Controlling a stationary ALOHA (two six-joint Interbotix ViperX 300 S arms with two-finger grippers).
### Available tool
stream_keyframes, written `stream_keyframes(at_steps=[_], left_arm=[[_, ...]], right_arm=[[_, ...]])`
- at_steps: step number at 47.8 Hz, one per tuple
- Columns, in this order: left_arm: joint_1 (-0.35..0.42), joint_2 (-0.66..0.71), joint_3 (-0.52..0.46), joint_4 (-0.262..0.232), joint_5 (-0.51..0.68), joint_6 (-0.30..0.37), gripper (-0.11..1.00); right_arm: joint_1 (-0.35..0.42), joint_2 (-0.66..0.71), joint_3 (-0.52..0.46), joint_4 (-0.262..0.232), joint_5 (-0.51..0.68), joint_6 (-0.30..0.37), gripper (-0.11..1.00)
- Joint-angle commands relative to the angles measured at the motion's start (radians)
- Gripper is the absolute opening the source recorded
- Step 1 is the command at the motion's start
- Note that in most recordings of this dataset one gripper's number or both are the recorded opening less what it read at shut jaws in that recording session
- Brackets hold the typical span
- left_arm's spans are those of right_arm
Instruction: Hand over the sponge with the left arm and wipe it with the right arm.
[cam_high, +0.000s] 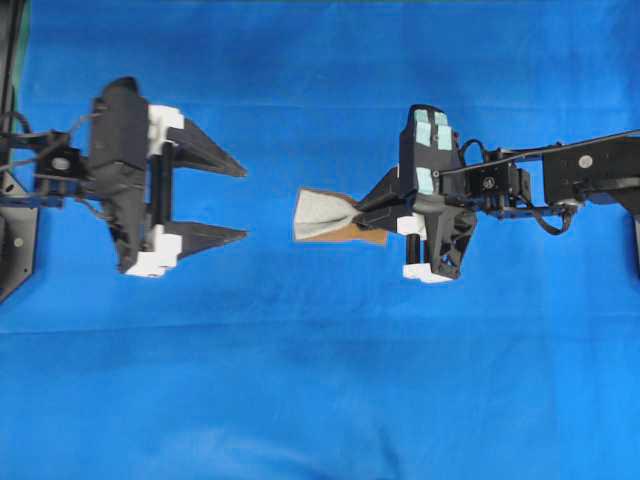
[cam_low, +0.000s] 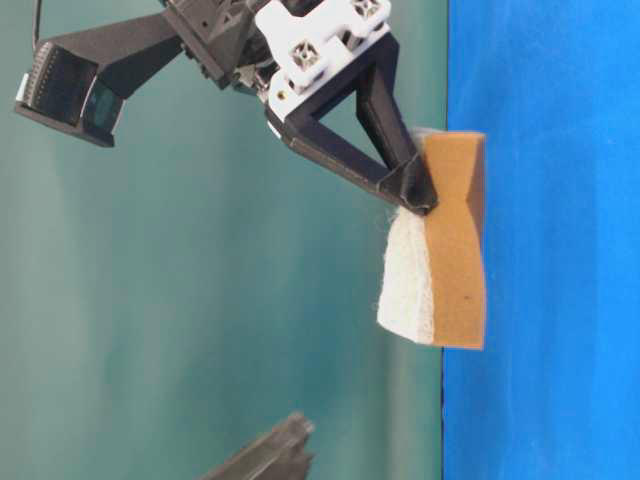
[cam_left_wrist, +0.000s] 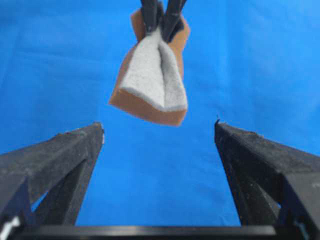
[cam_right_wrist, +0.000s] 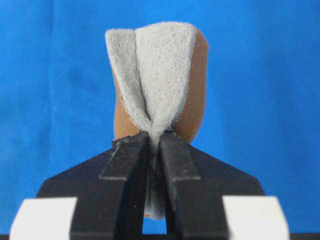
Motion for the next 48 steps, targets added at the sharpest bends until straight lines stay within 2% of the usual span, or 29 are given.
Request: stream_keyframes(at_steps=[1, 15, 33, 48], left_arm=[[-0.003, -0.040, 0.008, 0.002, -0.020, 0.003, 0.89], [-0.003, -0.043, 0.012, 0.002, -0.021, 0.040, 0.89], [-0.003, -0.043, 0.017, 0.002, -0.026, 0.052, 0.89], [-0.003, -0.043, 0.020, 0.002, -0.026, 0.052, 0.89]], right_arm=[[0.000, -0.026, -0.011, 0.000, -0.009, 0.000, 0.11], [0.000, 0.009, -0.003, 0.000, -0.035, -0.002, 0.11], [0.000, 0.224, 0.034, 0.008, -0.183, 0.014, 0.11], [-0.005, 0.262, 0.034, 0.012, -0.187, 0.012, 0.11]])
